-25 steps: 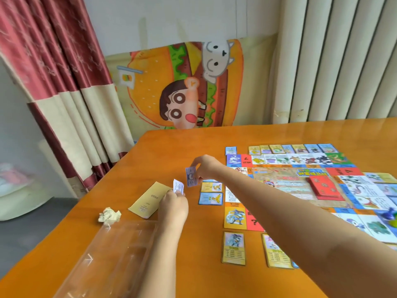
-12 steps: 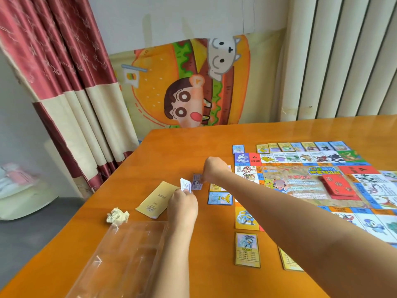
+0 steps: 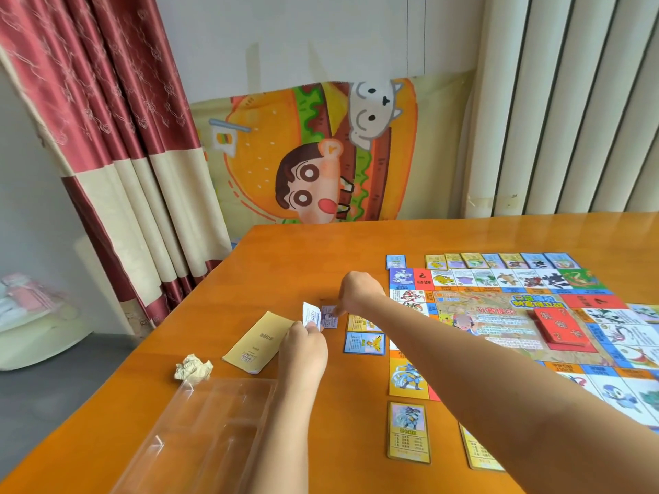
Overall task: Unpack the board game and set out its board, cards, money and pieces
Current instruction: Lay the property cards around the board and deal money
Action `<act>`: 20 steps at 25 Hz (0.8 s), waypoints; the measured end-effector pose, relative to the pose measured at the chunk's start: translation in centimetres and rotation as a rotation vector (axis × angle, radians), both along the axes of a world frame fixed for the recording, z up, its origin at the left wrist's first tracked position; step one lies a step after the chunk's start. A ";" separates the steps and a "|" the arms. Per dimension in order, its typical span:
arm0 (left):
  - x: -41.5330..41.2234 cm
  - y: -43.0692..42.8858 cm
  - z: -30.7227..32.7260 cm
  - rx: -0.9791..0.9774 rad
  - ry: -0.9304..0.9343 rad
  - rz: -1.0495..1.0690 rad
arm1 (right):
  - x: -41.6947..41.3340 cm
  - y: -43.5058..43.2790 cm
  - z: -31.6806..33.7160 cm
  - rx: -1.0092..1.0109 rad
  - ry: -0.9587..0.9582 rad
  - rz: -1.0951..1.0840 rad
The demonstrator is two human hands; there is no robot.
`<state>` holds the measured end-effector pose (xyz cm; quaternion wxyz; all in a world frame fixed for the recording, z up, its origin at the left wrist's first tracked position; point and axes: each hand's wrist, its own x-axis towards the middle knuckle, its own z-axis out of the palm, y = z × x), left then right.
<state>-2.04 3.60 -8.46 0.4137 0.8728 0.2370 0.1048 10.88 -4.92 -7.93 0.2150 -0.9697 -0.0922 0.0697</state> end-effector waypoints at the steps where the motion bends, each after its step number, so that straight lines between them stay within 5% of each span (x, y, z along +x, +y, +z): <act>1: 0.1 0.0 0.0 -0.006 -0.013 0.006 | 0.0 0.0 0.2 0.009 -0.019 0.011; 6: 0.1 0.2 -0.1 -0.320 -0.206 -0.086 | -1.1 -2.3 4.0 0.265 -0.111 0.181; 12: -1.4 -2.6 1.6 -0.698 -0.307 -0.205 | -4.3 -9.8 9.5 0.518 0.214 0.353; 20: -0.6 -8.1 3.8 -0.578 -0.259 -0.420 | -7.6 -17.3 12.3 0.404 0.125 0.492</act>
